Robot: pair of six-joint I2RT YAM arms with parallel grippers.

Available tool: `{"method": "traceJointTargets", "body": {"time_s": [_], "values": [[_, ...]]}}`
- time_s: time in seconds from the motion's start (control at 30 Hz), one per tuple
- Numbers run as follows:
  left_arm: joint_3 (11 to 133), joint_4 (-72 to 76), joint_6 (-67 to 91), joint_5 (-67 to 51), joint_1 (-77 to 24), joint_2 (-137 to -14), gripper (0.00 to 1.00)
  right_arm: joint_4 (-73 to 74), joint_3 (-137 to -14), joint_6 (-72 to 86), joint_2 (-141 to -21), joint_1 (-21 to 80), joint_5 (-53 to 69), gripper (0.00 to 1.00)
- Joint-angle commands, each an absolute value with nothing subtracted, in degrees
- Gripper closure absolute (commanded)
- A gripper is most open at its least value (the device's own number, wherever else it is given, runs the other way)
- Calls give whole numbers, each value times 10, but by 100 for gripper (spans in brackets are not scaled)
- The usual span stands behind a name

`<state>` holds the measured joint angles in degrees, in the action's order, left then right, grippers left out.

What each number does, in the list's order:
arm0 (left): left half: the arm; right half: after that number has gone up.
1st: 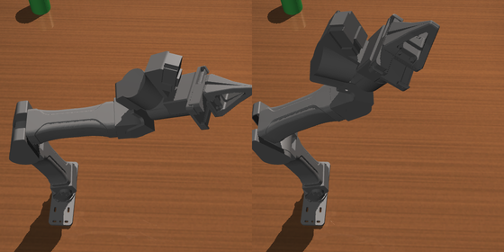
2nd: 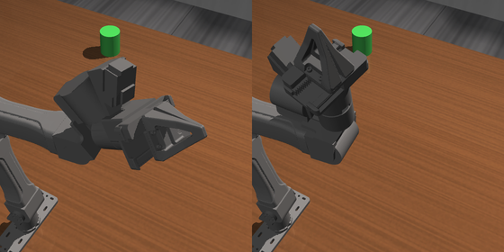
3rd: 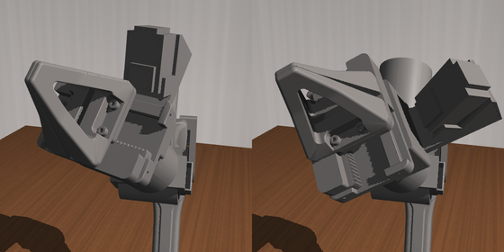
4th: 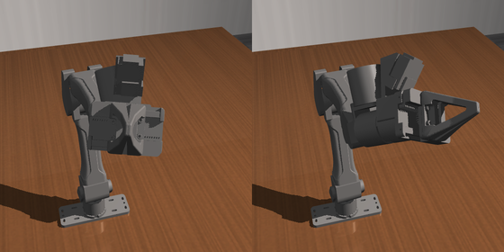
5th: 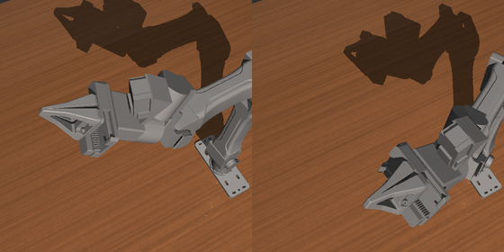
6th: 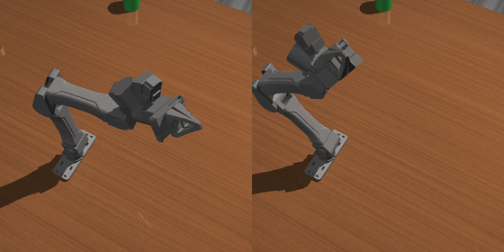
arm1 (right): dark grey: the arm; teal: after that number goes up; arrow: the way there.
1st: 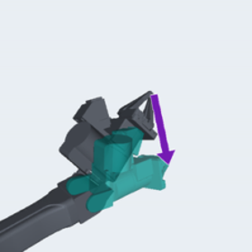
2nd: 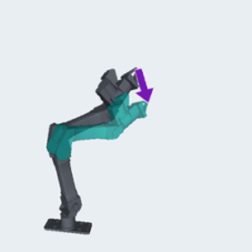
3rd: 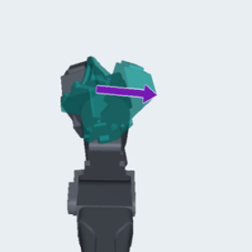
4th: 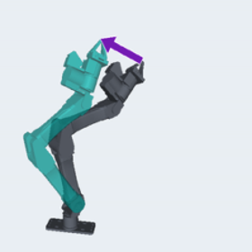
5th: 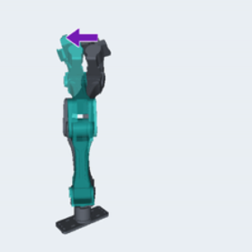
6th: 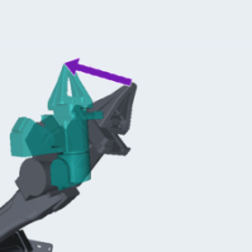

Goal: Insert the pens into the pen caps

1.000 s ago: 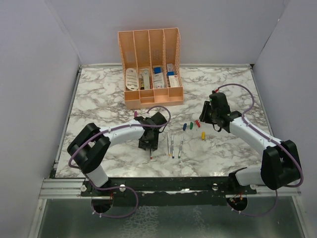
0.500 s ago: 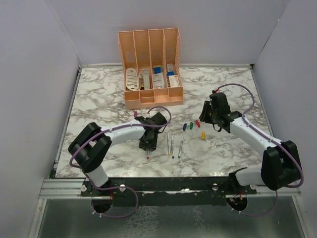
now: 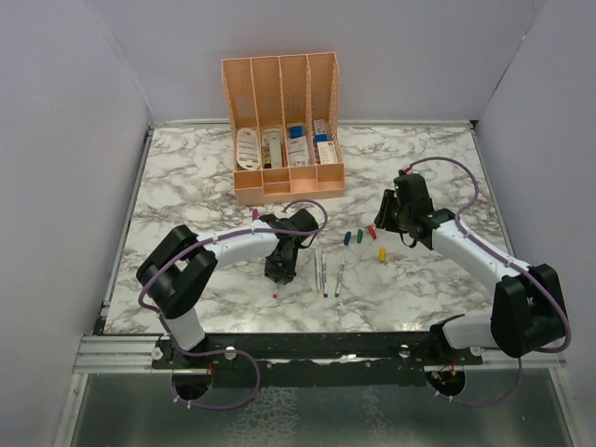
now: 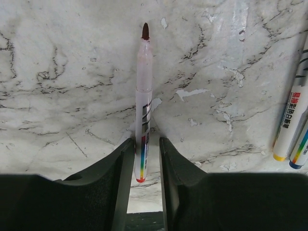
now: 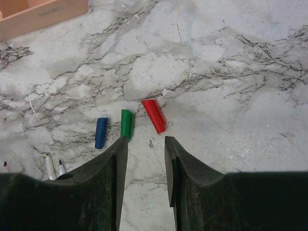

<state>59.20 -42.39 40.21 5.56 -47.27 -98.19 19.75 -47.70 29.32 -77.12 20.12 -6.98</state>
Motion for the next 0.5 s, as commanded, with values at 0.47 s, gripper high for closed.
{"method": "traceJointTargets", "body": {"time_s": [0.47], "values": [[524, -405, 348, 44, -437, -1054, 100, 200, -484, 294, -752, 200, -66, 64]]}}
